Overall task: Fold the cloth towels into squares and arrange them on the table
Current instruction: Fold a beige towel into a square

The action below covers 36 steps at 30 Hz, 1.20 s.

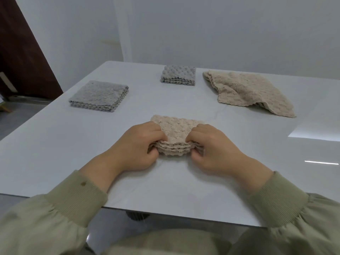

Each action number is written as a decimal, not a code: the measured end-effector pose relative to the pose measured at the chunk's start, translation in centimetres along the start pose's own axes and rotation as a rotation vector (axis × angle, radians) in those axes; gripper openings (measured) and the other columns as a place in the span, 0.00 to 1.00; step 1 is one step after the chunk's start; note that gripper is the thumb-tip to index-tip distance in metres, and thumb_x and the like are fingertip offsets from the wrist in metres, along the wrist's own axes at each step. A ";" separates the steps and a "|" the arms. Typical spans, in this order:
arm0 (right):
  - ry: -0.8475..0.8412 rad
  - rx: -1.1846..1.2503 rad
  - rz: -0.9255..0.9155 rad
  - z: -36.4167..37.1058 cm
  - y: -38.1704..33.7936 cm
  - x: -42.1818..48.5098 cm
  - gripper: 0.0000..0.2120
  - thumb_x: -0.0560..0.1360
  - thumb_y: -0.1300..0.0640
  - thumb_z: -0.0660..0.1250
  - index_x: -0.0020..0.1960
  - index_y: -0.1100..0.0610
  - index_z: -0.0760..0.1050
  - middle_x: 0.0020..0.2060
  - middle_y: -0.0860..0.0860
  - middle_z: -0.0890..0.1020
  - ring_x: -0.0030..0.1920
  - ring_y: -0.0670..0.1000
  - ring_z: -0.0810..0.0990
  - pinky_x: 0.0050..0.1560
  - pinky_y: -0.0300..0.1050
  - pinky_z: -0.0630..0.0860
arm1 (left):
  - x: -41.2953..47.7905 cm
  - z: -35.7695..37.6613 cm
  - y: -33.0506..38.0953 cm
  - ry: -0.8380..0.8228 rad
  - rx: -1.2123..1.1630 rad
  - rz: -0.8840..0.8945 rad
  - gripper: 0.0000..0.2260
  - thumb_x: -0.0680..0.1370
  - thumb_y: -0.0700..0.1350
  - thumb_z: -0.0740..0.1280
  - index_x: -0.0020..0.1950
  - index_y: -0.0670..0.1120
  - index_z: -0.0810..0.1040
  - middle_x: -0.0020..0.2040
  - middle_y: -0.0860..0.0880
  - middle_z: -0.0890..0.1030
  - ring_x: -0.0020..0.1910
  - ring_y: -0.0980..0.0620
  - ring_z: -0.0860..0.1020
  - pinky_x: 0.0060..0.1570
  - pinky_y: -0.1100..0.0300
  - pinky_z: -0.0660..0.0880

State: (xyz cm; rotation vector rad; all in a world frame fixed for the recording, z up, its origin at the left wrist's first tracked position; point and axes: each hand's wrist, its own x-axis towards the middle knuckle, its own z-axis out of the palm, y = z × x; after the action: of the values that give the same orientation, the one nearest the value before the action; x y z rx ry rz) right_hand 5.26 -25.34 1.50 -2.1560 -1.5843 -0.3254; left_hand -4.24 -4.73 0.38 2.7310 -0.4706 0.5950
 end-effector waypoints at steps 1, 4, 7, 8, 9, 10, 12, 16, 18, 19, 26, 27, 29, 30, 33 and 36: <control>-0.013 0.011 -0.003 -0.1 -0.1 -0.2 0.09 0.63 0.60 0.57 0.39 0.60 0.75 0.31 0.50 0.74 0.35 0.53 0.71 0.39 0.43 0.66 | -0.2 0.0 0.2 -0.005 -0.021 0.008 0.16 0.64 0.41 0.57 0.44 0.42 0.80 0.37 0.50 0.77 0.39 0.52 0.72 0.39 0.64 0.67; -0.084 0.038 -0.027 0.0 -0.3 -0.5 0.10 0.62 0.59 0.58 0.39 0.57 0.75 0.31 0.47 0.75 0.36 0.49 0.70 0.42 0.44 0.68 | -0.9 -0.2 0.3 -0.011 -0.146 -0.011 0.15 0.67 0.43 0.57 0.45 0.44 0.81 0.38 0.55 0.77 0.39 0.58 0.73 0.41 0.65 0.69; -0.125 0.093 -0.053 0.1 -0.4 -0.6 0.10 0.62 0.58 0.58 0.40 0.56 0.75 0.32 0.46 0.75 0.37 0.46 0.68 0.44 0.45 0.70 | -1.5 -0.6 0.1 0.084 -0.384 -0.172 0.15 0.73 0.48 0.57 0.45 0.46 0.82 0.35 0.62 0.77 0.37 0.62 0.75 0.41 0.66 0.70; -0.127 0.103 -0.053 0.0 -0.4 -0.6 0.10 0.62 0.58 0.58 0.40 0.56 0.76 0.32 0.46 0.76 0.37 0.47 0.69 0.44 0.45 0.70 | -1.5 -0.6 0.1 0.133 -0.435 -0.221 0.15 0.74 0.49 0.57 0.45 0.47 0.82 0.34 0.61 0.77 0.37 0.61 0.76 0.40 0.64 0.70; -0.125 0.107 -0.052 0.0 -0.4 -0.6 0.11 0.62 0.58 0.58 0.40 0.57 0.76 0.32 0.46 0.76 0.37 0.48 0.70 0.44 0.45 0.69 | -1.4 -0.6 0.1 0.179 -0.434 -0.235 0.15 0.75 0.50 0.56 0.45 0.47 0.82 0.35 0.61 0.78 0.38 0.60 0.76 0.41 0.63 0.70; -0.122 0.108 -0.053 -0.1 -0.4 -0.5 0.11 0.62 0.58 0.58 0.40 0.57 0.76 0.32 0.46 0.76 0.38 0.48 0.70 0.45 0.44 0.69 | -1.1 -0.4 0.1 0.215 -0.391 -0.216 0.15 0.77 0.50 0.56 0.47 0.47 0.82 0.39 0.60 0.79 0.42 0.60 0.76 0.45 0.63 0.70; -0.108 0.127 -0.071 -0.3 -0.4 -0.4 0.09 0.64 0.57 0.59 0.39 0.57 0.77 0.31 0.46 0.76 0.38 0.48 0.70 0.45 0.43 0.69 | -0.7 0.1 -0.1 0.220 -0.300 -0.178 0.17 0.78 0.51 0.55 0.55 0.47 0.81 0.52 0.56 0.79 0.56 0.56 0.73 0.58 0.64 0.67; 0.111 0.232 0.087 -0.1 -0.3 -0.1 0.14 0.73 0.51 0.58 0.43 0.57 0.80 0.39 0.49 0.78 0.45 0.50 0.73 0.51 0.45 0.68 | -0.6 0.9 -0.9 -0.059 -0.239 -0.291 0.26 0.76 0.64 0.48 0.73 0.58 0.59 0.75 0.57 0.57 0.75 0.60 0.47 0.74 0.61 0.47; 0.073 0.109 0.294 0.3 0.3 0.1 0.24 0.76 0.43 0.51 0.60 0.55 0.76 0.57 0.52 0.77 0.61 0.52 0.70 0.64 0.45 0.62 | -0.7 1.2 -0.9 -0.245 -0.121 -0.335 0.36 0.70 0.73 0.41 0.75 0.59 0.50 0.77 0.57 0.47 0.75 0.60 0.39 0.75 0.54 0.43; -0.060 0.029 0.374 0.6 0.6 0.1 0.28 0.76 0.39 0.49 0.68 0.53 0.69 0.66 0.53 0.71 0.69 0.53 0.64 0.70 0.48 0.57 | -0.7 1.3 -0.8 -0.302 -0.069 -0.352 0.41 0.68 0.76 0.39 0.76 0.58 0.48 0.78 0.56 0.45 0.75 0.59 0.38 0.75 0.53 0.42; -0.381 0.006 0.393 1.1 1.3 -0.4 0.31 0.78 0.38 0.50 0.77 0.47 0.47 0.77 0.48 0.49 0.76 0.46 0.43 0.74 0.52 0.38 | -0.9 1.2 0.1 -0.350 0.062 -0.396 0.40 0.67 0.71 0.40 0.77 0.56 0.47 0.78 0.55 0.46 0.76 0.57 0.41 0.75 0.53 0.44; -0.383 -0.011 0.380 1.1 1.3 -0.4 0.31 0.78 0.37 0.49 0.77 0.47 0.46 0.77 0.48 0.48 0.76 0.46 0.42 0.74 0.53 0.37 | -0.9 1.2 0.2 -0.351 0.078 -0.401 0.39 0.67 0.70 0.39 0.77 0.57 0.47 0.78 0.56 0.46 0.76 0.57 0.40 0.75 0.51 0.44; -0.350 -0.054 0.365 1.0 1.3 -0.4 0.33 0.77 0.35 0.47 0.77 0.48 0.47 0.77 0.48 0.47 0.76 0.46 0.40 0.73 0.54 0.36 | -0.8 0.9 0.3 -0.313 0.083 -0.405 0.38 0.68 0.70 0.39 0.77 0.57 0.48 0.78 0.57 0.46 0.75 0.58 0.39 0.74 0.51 0.41; -0.337 -0.069 0.360 1.1 1.2 -0.3 0.33 0.76 0.35 0.46 0.77 0.48 0.47 0.77 0.47 0.46 0.76 0.46 0.40 0.74 0.55 0.37 | -0.7 0.7 0.4 -0.294 0.082 -0.397 0.38 0.69 0.69 0.40 0.77 0.57 0.48 0.78 0.57 0.46 0.75 0.58 0.38 0.73 0.51 0.40; -0.375 -0.084 0.341 1.5 1.2 -0.2 0.31 0.79 0.38 0.48 0.77 0.49 0.46 0.77 0.47 0.47 0.76 0.46 0.43 0.74 0.54 0.39 | -0.4 0.4 0.8 -0.349 0.089 -0.362 0.38 0.68 0.70 0.39 0.77 0.57 0.47 0.78 0.58 0.46 0.75 0.59 0.39 0.73 0.51 0.40; -0.338 -0.023 0.328 1.3 1.8 0.3 0.29 0.79 0.39 0.48 0.77 0.49 0.51 0.77 0.48 0.52 0.76 0.45 0.47 0.75 0.53 0.42 | 0.7 -0.3 0.9 -0.346 0.023 -0.408 0.39 0.68 0.71 0.40 0.76 0.57 0.54 0.77 0.58 0.53 0.76 0.59 0.45 0.74 0.50 0.44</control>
State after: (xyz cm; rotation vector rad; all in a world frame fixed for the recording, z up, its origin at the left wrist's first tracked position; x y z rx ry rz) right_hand 6.91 -24.92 0.09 -2.5401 -1.3548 0.1327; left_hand -4.11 -5.63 1.12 2.8394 0.0285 0.0236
